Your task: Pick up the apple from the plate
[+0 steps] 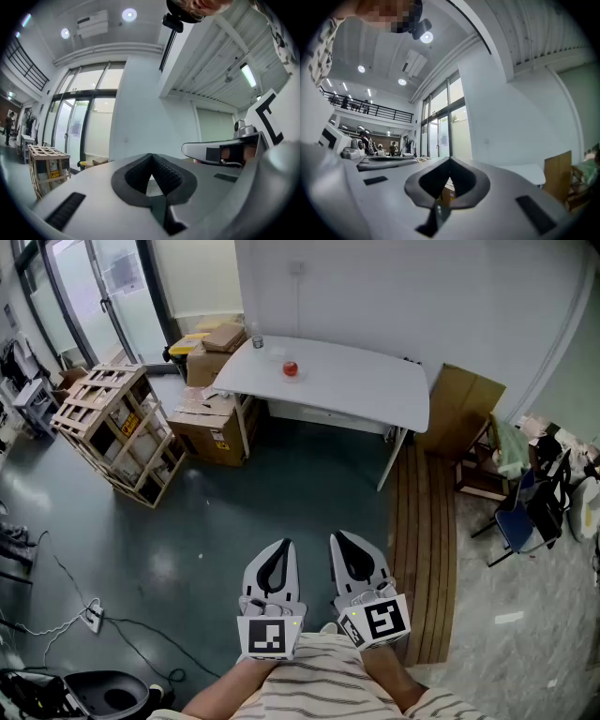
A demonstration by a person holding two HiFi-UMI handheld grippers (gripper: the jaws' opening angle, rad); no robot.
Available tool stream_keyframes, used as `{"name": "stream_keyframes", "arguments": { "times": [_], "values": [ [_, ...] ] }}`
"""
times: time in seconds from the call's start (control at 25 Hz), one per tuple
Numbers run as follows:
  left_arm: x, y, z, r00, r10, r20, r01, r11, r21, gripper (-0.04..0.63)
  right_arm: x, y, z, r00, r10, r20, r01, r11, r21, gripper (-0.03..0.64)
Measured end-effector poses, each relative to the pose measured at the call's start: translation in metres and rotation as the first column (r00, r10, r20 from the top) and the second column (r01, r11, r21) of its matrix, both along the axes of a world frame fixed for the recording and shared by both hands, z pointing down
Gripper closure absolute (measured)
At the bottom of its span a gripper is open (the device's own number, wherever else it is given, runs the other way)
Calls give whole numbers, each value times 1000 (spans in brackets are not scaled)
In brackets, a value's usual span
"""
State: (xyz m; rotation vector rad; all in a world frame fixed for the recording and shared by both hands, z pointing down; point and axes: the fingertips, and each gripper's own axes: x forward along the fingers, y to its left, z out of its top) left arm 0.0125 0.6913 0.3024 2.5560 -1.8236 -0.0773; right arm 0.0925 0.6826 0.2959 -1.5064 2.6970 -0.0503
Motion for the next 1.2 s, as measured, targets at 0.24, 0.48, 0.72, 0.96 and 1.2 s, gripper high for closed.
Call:
{"name": "stream_keyframes", "arguments": {
  "times": [0.24, 0.48, 0.72, 0.96, 1.2],
  "values": [
    [21, -4, -3, 1000, -5, 27, 5, 1000, 20, 592, 18, -4, 0, 1000, -23, -6, 23, 1000, 2, 612],
    [40, -4, 2, 998, -24, 53, 23, 1000, 19, 592, 31, -4, 4, 996, -83, -16, 83, 996, 15, 612],
    [63, 0, 11, 995, -31, 95, 30, 1000, 8, 592, 55, -5, 20, 996, -84, 38, 85, 996, -16, 612],
    [75, -15, 34, 995, -20, 102, 25, 998, -53, 592, 73, -22, 39, 996, -63, 63, 67, 996, -64, 612],
    [77, -70, 56, 996, 23, 81, -15, 995, -98, 592, 72, -73, 52, 997, -41, 62, 47, 994, -101, 612]
  ]
}}
